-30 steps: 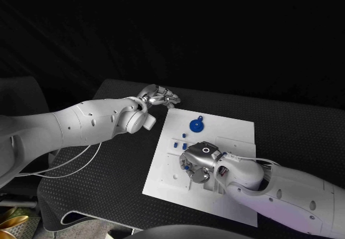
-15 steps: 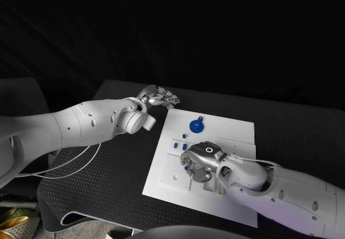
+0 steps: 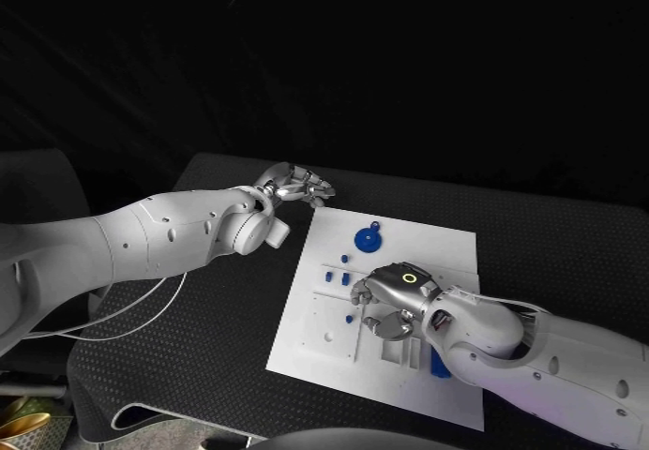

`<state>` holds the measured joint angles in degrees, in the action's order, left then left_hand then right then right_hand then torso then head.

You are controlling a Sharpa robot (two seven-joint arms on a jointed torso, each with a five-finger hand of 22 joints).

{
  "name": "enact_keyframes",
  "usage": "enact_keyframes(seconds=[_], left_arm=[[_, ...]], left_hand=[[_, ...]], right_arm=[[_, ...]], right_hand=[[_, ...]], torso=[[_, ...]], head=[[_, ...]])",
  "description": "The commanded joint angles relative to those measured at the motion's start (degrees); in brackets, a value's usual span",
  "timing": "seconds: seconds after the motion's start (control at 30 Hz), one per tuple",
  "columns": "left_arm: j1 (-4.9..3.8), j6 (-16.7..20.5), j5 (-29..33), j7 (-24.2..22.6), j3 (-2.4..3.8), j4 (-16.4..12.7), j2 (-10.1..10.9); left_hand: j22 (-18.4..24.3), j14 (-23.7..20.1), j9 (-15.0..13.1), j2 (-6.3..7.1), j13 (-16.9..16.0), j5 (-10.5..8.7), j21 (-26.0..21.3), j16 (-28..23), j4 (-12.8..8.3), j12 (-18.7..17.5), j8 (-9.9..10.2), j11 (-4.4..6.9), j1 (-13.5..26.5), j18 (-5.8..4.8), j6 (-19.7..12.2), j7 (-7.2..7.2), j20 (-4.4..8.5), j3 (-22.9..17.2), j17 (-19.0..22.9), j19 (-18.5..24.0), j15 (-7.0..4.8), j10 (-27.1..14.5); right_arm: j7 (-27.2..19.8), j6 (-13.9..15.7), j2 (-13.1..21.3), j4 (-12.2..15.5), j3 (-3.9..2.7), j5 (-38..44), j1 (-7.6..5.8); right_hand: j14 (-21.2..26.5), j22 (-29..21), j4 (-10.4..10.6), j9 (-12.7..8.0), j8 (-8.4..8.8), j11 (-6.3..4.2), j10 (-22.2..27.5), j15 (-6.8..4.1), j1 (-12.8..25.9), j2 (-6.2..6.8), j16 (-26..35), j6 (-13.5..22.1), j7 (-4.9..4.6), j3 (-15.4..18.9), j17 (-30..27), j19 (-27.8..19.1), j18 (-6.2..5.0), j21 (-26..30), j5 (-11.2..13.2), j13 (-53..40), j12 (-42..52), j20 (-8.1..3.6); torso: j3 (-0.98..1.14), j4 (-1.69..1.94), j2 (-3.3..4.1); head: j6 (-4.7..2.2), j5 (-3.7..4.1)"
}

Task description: Assemble the parts on the task board

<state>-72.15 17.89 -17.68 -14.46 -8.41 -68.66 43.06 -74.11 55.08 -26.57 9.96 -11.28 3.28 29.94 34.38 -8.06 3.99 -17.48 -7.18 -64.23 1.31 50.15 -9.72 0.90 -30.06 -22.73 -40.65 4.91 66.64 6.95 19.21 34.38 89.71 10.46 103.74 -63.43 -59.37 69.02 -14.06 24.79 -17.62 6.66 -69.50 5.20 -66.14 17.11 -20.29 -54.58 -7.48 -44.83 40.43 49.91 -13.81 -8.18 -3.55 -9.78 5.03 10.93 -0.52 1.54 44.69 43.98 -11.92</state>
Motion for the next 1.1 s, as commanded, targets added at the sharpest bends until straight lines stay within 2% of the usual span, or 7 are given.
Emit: enact_keyframes(seconds=[0.03, 0.13, 0.23, 0.43, 0.73, 0.97, 1.1], left_arm=[[-0.06, -0.92, 0.36, -0.75, 0.06, 0.35, -0.33], [-0.05, -1.14, 0.4, -1.14, 0.06, 0.58, -0.35], [-0.05, -1.37, 0.72, -1.5, 0.05, 0.87, -0.36], [-0.03, -1.57, 0.81, -1.91, 0.04, 1.26, -0.41], [-0.02, -1.71, 0.93, -1.94, 0.03, 1.84, -0.63], [-0.02, -1.74, 0.97, -1.95, 0.02, 2.19, -0.78], [-0.01, -1.81, 0.98, -1.94, 0.02, 2.19, -0.86]], left_hand=[[-0.09, 0.52, 0.06, 0.12, 0.08, 0.03, -0.37, -0.4, 0.34, 0.05, 0.3, -0.29, -0.08, 0.95, -0.4, 0.0, -0.12, 0.05, -0.11, -0.07, 0.02, 0.16], [-0.1, 0.55, 0.05, 0.1, 0.08, 0.03, -0.39, -0.42, 0.37, 0.08, 0.26, -0.28, -0.08, 0.94, -0.36, 0.01, -0.13, 0.06, -0.15, -0.08, 0.02, 0.2], [-0.14, 0.61, 0.02, 0.09, 0.09, 0.02, -0.42, -0.48, 0.41, 0.15, 0.18, -0.23, -0.06, 0.93, -0.25, 0.05, -0.13, 0.1, -0.25, -0.1, 0.01, 0.33], [-0.23, 0.82, -0.04, 0.0, 0.1, 0.02, -0.49, -0.53, 0.47, 0.28, 0.02, -0.11, 0.0, 0.91, -0.03, 0.15, -0.11, 0.19, -0.48, -0.13, -0.05, 0.61], [-0.28, 0.85, -0.04, 0.05, 0.13, 0.01, -0.54, -0.6, 0.48, 0.28, -0.02, -0.09, 0.06, 0.89, 0.0, 0.17, -0.11, 0.28, -0.58, -0.1, -0.06, 0.65], [-0.31, 0.85, -0.03, 0.07, 0.15, 0.01, -0.57, -0.65, 0.5, 0.27, -0.01, -0.09, 0.1, 0.88, -0.04, 0.17, -0.1, 0.32, -0.64, -0.09, -0.06, 0.65], [-0.32, 0.86, -0.03, 0.05, 0.16, 0.01, -0.58, -0.68, 0.51, 0.27, 0.0, -0.08, 0.11, 0.87, -0.05, 0.16, -0.1, 0.33, -0.67, -0.09, -0.06, 0.66]], right_arm=[[-1.01, 1.16, 1.74, 2.05, -0.8, -3.57, -0.94], [-2.69, -0.48, 3.94, 3.52, -1.74, -8.04, -2.49], [-2.45, -5.42, 6.41, 4.44, -3.07, -9.08, -4.13], [-1.85, -8.59, 10.44, 5.12, -3.16, -8.19, -6.58], [-0.94, -12.04, 13.02, 3.6, -3.1, -6.89, -6.76], [-1.07, -13.24, 12.01, 2.59, -2.11, -6.22, -6.58], [-1.31, -12.41, 11.1, 1.27, -2.03, -5.72, -6.01]], right_hand=[[0.2, 0.26, -0.14, -0.09, 0.17, -0.09, -0.07, -0.08, 0.53, 0.04, 0.08, 0.39, -0.29, 0.34, 0.21, -0.2, -0.15, 0.12, -0.16, -0.01, -0.08, -0.01], [-0.26, 0.6, 0.05, -0.13, 0.16, -0.35, -0.66, -0.44, 0.56, 0.02, -0.23, 0.43, -0.5, 0.28, 0.45, 0.26, -0.31, -0.11, -0.27, -0.16, 0.24, -0.03], [-0.4, 0.75, 0.2, -0.29, 0.46, -0.43, -0.81, -0.57, 0.6, -0.03, -0.32, 1.01, -0.6, 0.21, 0.55, 0.45, -0.39, -0.18, -0.45, -0.21, 0.33, -0.03], [0.92, 1.53, -0.73, -0.97, 1.66, 0.59, 2.22, -0.3, 3.54, -0.11, 0.23, 3.76, 0.08, 4.81, 0.73, -0.82, -0.19, 0.4, -1.37, 0.59, -1.04, 0.18], [2.44, 3.12, -1.27, -1.45, 2.32, 1.79, 7.82, 0.19, 7.67, -0.05, 0.76, 7.11, 2.41, 14.03, 1.29, -2.14, -0.21, 1.36, 0.5, 2.53, -1.27, 0.4], [2.9, 3.53, -0.72, -1.32, 2.02, 1.94, 8.31, 0.31, 7.86, -0.11, 0.9, 7.46, 2.69, 15.55, 1.51, -2.39, -0.27, 1.79, 0.4, 2.99, -0.94, 0.48], [2.62, 3.88, 0.0, -1.04, 1.36, 1.55, 7.52, 0.06, 6.17, -0.4, 0.66, 6.82, 2.29, 14.6, 1.79, -1.93, -0.46, 1.77, 0.67, 3.0, -0.43, 0.47]], torso=[[-0.01, -0.12, -0.07], [-0.04, -0.09, -0.14], [-0.05, -0.23, -0.18], [-0.1, -0.51, -0.35], [-0.02, -0.48, -0.33], [0.07, -0.56, -0.32], [0.0, -0.49, -0.3]], head=[[-0.45, 0.47], [-0.72, 0.89], [-1.12, 1.15], [-1.75, 1.73], [-2.03, 2.18], [-1.82, 2.23], [-1.81, 2.33]])
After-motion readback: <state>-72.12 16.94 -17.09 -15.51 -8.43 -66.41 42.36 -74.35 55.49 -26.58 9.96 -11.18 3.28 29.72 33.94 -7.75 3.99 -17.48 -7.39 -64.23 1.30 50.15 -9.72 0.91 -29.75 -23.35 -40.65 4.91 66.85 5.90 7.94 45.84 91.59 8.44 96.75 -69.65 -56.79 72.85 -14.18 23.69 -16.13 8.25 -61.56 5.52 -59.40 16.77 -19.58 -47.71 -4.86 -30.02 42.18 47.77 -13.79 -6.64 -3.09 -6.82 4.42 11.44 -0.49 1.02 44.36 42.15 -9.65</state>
